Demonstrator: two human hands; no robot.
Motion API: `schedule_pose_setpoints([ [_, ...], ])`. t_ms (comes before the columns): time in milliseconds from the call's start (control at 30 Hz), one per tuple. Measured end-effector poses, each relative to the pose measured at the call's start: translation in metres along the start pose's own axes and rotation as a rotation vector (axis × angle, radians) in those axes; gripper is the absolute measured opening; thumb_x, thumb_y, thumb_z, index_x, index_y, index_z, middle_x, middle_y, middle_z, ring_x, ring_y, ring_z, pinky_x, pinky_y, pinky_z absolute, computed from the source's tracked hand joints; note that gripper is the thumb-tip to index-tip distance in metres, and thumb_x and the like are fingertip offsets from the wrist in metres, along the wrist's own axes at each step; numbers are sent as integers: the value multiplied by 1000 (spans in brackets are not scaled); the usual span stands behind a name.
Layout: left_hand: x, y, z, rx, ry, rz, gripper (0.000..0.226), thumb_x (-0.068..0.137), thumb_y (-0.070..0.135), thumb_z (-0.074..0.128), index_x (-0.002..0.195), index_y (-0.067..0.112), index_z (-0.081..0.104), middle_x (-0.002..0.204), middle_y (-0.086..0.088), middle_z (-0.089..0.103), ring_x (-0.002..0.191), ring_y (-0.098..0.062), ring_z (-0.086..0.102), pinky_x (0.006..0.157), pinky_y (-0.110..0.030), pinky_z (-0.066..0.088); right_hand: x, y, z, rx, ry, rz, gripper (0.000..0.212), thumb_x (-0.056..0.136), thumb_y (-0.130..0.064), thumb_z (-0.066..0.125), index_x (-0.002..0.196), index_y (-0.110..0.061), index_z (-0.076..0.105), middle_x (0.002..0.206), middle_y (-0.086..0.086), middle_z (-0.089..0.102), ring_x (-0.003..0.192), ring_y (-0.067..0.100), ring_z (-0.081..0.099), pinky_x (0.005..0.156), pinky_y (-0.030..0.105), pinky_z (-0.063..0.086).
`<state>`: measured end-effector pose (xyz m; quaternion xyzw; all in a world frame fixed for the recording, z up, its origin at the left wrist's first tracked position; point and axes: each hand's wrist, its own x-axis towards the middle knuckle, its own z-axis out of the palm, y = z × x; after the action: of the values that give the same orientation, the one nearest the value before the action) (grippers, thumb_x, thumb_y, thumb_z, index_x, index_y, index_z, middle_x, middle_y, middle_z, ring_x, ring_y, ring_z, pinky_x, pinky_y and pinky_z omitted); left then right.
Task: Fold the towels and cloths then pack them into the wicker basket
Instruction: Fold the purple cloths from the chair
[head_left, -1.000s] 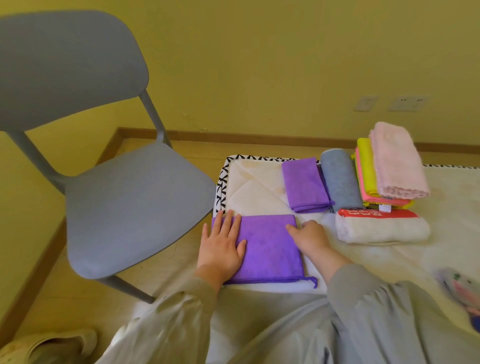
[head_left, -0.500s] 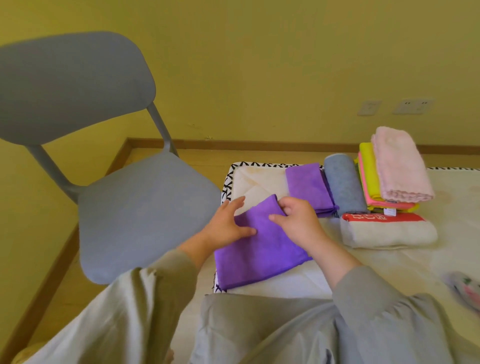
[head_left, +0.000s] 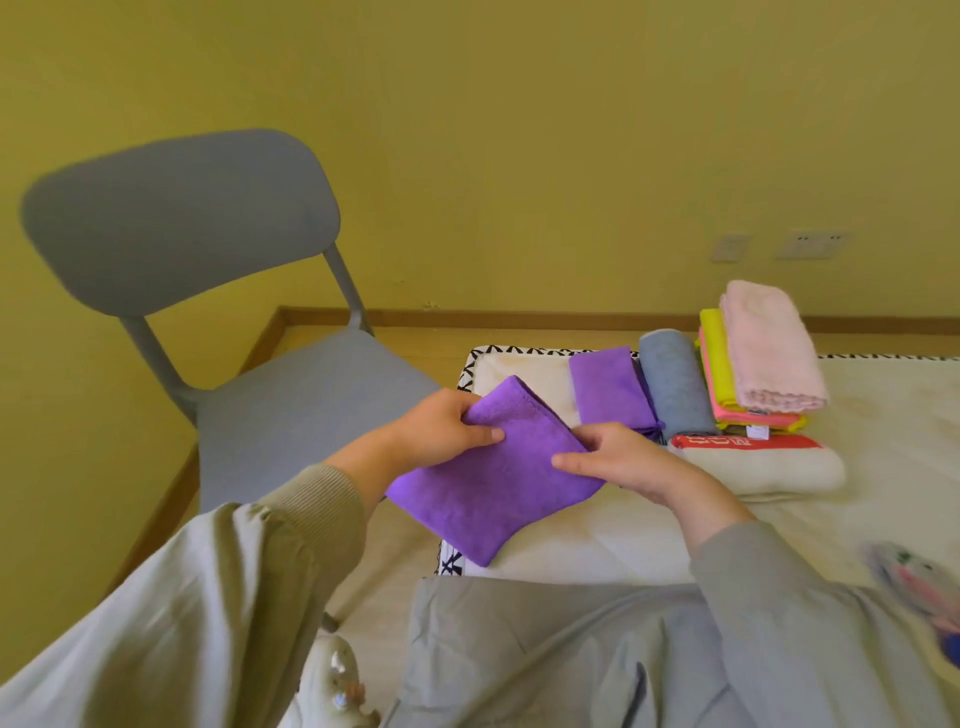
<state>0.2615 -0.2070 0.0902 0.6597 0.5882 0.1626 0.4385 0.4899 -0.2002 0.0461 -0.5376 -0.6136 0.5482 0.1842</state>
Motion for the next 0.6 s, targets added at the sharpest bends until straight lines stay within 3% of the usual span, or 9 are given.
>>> schedule_pose_setpoints([
  [167, -16, 5, -1, -264, 133, -20, 12, 92, 20, 62, 97, 10, 67, 95, -7, 72, 84, -20, 68, 81, -32, 54, 0, 13, 2, 632, -194, 118, 70, 40, -36, 94, 102, -16, 67, 98, 3, 71, 89, 16, 65, 88, 33, 41],
  [233, -19, 8, 2, -427, 152, -31, 8, 92, 18, 62, 95, 12, 67, 94, -7, 72, 82, -20, 69, 79, -33, 57, 0, 7, 10, 646, -212, 73, 63, 50, -25, 90, 107, -13, 65, 102, 1, 71, 94, 16, 64, 90, 32, 42],
  [333, -19, 8, 5, -594, 159, -78, 6, 92, 16, 61, 94, 13, 66, 90, -6, 72, 79, -20, 69, 76, -32, 58, 1, 1, 16, 713, -114, 34, 44, 74, 2, 69, 117, 1, 59, 104, 9, 71, 94, 21, 67, 85, 32, 52],
  [400, -15, 3, 8, -704, 174, -142, 9, 92, 16, 62, 97, 11, 66, 95, -9, 72, 85, -22, 69, 83, -36, 56, 1, -4, 13, 729, -86, 27, 31, 81, 1, 60, 112, -1, 62, 101, 10, 72, 90, 22, 68, 78, 33, 55],
  [467, -8, -5, 12, -781, 182, -209, 13, 92, 17, 62, 100, 8, 66, 101, -11, 71, 92, -25, 67, 87, -38, 54, 3, -4, 5, 712, -83, 43, 26, 80, -2, 64, 106, -4, 65, 101, 11, 71, 88, 23, 69, 78, 34, 55],
  [600, 13, -28, 31, -735, 201, -343, 20, 92, 22, 62, 106, 7, 64, 107, -11, 69, 102, -27, 65, 90, -41, 53, 18, 13, 3, 562, -12, 178, 23, 86, -1, 62, 109, -2, 65, 95, 11, 71, 83, 24, 69, 74, 33, 55],
])
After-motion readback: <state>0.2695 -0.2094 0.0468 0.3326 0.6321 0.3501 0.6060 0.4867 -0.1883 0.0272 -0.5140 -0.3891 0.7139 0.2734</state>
